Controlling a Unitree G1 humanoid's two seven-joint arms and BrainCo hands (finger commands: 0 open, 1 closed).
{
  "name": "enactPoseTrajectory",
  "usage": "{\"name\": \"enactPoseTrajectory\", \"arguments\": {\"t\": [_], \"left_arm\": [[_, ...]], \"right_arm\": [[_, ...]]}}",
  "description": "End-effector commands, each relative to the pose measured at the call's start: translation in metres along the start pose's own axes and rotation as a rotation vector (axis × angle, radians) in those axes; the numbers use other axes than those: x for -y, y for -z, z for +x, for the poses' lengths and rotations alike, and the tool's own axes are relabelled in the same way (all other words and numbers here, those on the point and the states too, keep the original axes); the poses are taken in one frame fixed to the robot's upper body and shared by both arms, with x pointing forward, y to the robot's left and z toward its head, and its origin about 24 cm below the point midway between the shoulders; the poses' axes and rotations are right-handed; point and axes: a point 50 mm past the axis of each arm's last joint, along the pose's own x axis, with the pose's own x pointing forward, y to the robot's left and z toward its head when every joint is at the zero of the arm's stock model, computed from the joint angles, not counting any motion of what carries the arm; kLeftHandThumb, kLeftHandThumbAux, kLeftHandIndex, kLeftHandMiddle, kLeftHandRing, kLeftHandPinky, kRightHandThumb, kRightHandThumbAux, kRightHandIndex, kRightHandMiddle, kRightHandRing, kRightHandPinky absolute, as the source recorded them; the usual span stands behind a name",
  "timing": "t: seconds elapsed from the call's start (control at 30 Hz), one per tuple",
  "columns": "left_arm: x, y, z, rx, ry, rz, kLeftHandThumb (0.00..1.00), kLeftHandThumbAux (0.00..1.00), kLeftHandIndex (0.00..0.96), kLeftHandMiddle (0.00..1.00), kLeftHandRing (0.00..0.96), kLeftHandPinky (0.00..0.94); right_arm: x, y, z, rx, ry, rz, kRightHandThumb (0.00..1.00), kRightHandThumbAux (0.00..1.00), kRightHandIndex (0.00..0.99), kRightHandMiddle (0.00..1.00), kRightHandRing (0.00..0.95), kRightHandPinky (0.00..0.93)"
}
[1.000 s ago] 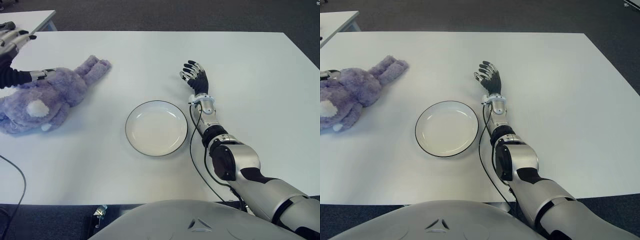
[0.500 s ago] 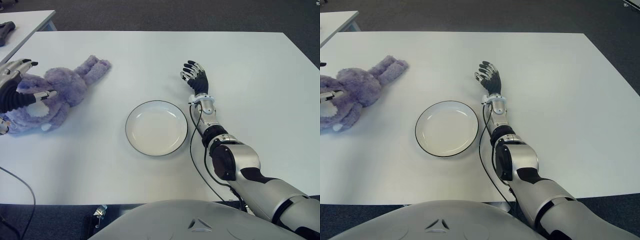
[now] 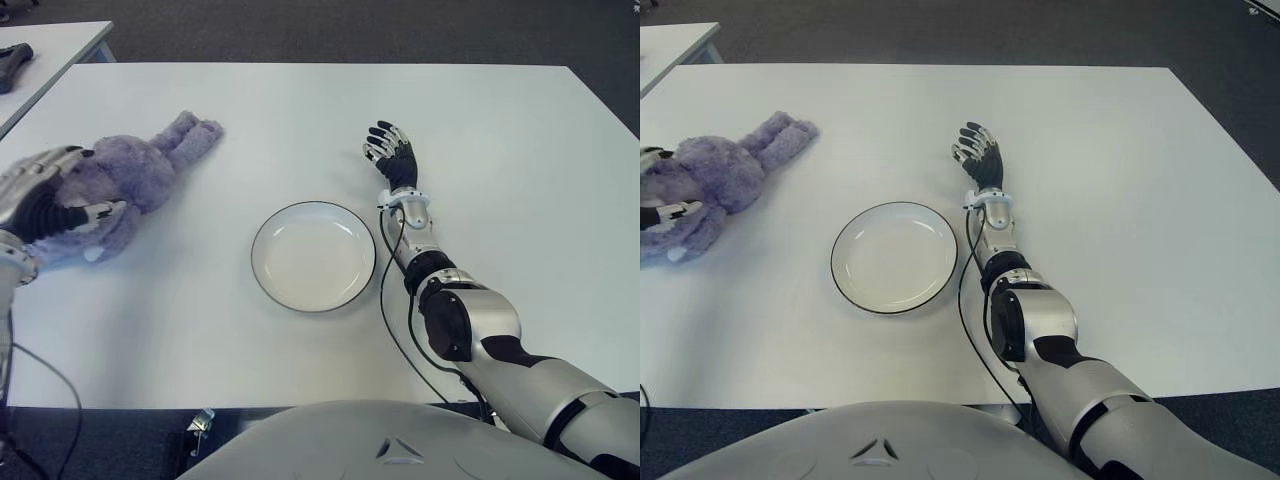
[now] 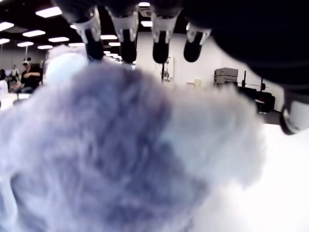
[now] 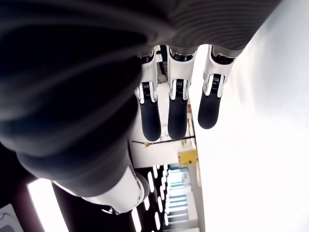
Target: Put the doll into the plate.
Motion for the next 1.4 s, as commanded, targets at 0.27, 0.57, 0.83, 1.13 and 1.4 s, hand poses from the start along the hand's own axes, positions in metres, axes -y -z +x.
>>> {"name": "enactPoseTrajectory", "arguments": {"t": [0.27,0.57,0.83,1.13,1.4], "left_arm": [[0.048,-0.008,0.036,0.032,0.146,-0.186,0.164,0.409,0.000,0.000,0.022,0.041],[0.067,-0.011,0.048,0.041,0.145,-0.223,0.112,0.400,0.000,0.000,0.046,0.084],[0.079,-0.012,0.060,0.037,0.160,-0.248,0.095,0.399,0.000,0.000,0.055,0.077],[0.095,-0.019,0.071,0.023,0.156,-0.260,0.100,0.412,0.000,0.000,0.000,0.000],[0.106,-0.019,0.077,0.002,0.107,-0.250,0.120,0.418,0.000,0.000,0.000,0.000]], "right_arm": [[0.001,0.097,-0.072,-0.445,0.069,0.097,0.471,0.923,0.194,0.246,0.223,0.219],[0.004,0.097,-0.072,-0.447,0.081,0.084,0.493,0.910,0.180,0.236,0.216,0.221],[0.007,0.096,-0.070,-0.449,0.093,0.087,0.528,0.901,0.183,0.237,0.220,0.228],[0.009,0.096,-0.070,-0.445,0.106,0.100,0.556,0.898,0.198,0.246,0.226,0.241],[0.012,0.095,-0.068,-0.454,0.110,0.110,0.563,0.903,0.187,0.239,0.221,0.229]]}}
